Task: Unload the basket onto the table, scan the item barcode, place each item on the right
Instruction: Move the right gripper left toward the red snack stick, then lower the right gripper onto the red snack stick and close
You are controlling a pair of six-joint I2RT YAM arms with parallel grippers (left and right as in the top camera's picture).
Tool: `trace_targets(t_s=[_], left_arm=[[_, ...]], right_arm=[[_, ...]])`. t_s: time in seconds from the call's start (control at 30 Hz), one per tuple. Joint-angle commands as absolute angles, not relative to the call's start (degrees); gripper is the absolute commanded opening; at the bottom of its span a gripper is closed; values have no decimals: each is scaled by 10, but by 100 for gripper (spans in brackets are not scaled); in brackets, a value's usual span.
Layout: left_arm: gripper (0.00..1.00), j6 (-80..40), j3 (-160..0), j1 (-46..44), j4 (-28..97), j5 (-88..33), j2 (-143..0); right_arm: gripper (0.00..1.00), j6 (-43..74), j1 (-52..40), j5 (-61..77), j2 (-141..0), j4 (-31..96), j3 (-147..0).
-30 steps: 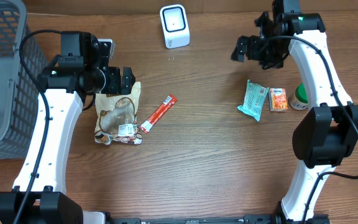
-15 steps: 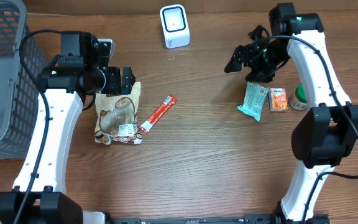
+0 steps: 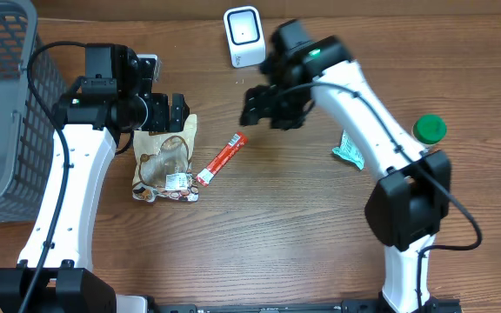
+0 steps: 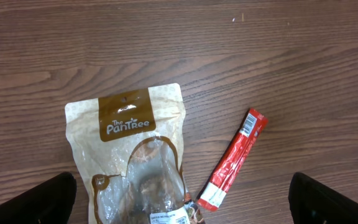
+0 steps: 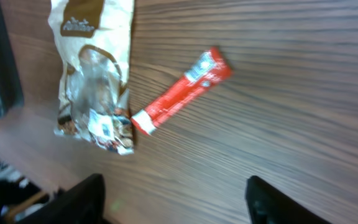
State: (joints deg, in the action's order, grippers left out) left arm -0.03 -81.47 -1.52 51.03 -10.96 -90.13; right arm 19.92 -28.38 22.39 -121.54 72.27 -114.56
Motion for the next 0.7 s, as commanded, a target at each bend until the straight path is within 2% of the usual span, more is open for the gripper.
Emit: trace_targets(t_s=[0.0,0.07,0.13,0.17,0.4,0.67], left_arm=[[100,-6,-819,-15,508,-114,-906],[100,-6,-819,-15,508,-114,-906],[100,-6,-819,-15,508,-114,-906],[100,-6,-819,-15,508,-114,-906],[100,-6,-819,-15,508,-114,-906],[100,-6,-819,-15,508,-114,-906]], right_arm=[[58,287,-321,161,-1215,695,-1134],[40,311,-341,140,-1215,670,-1121],[13,336,-353,124,-1215,648,-1107],[5,352,-357,120,-1215,635,-1096],[4,438,-361,122,-1215,515,-999],[4,442,-382,145,-1215,278,-868]])
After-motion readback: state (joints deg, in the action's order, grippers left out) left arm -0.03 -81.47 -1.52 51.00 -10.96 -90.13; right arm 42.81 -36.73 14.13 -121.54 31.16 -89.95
